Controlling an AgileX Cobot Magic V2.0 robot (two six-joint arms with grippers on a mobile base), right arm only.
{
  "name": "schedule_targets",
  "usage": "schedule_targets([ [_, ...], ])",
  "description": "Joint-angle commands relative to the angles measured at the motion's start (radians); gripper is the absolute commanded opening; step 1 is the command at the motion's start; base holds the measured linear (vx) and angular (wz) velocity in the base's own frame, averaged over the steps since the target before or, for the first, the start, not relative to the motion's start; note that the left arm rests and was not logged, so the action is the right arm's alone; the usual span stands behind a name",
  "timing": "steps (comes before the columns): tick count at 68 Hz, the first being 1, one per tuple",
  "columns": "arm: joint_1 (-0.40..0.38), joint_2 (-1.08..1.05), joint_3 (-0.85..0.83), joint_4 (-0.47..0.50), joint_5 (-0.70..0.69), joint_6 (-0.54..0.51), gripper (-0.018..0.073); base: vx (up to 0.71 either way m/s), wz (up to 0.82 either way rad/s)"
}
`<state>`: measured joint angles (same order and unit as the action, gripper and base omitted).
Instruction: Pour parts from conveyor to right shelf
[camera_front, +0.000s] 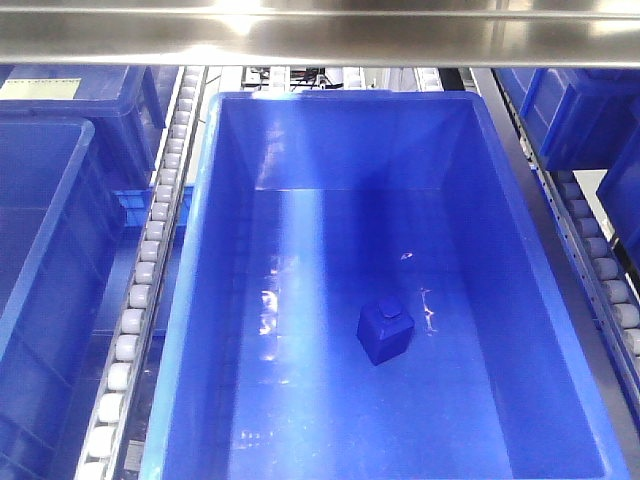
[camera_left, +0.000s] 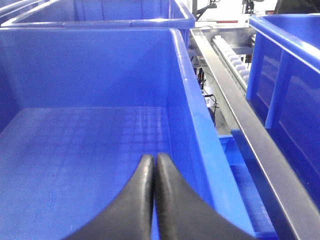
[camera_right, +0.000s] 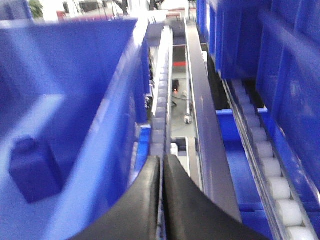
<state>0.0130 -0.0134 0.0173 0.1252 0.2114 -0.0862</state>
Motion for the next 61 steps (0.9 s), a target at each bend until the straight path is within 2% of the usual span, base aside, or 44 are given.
schedule_targets([
  [1, -0.005, -0.016, 0.011, -0.068, -0.166, -0.007, -0.0011, 0.0, 0.0],
  [7, -0.005, -0.016, 0.011, -0.185, -0.203, -0.007, -0.0011, 0.0, 0.0],
  [12, -0.005, -0.016, 0.011, -0.224, -0.211, -0.007, -0.0011, 0.0, 0.0],
  [30, -0.005, -0.016, 0.011, -0.216, -0.206, -0.007, -0.0011, 0.0, 0.0],
  [41, -0.005, -0.015, 0.011, -0.172, -0.201, -0.007, -0.0011, 0.0, 0.0],
  [61, -0.005, -0.015, 0.011, -0.172, -0.201, -0.007, -0.0011, 0.0, 0.0],
])
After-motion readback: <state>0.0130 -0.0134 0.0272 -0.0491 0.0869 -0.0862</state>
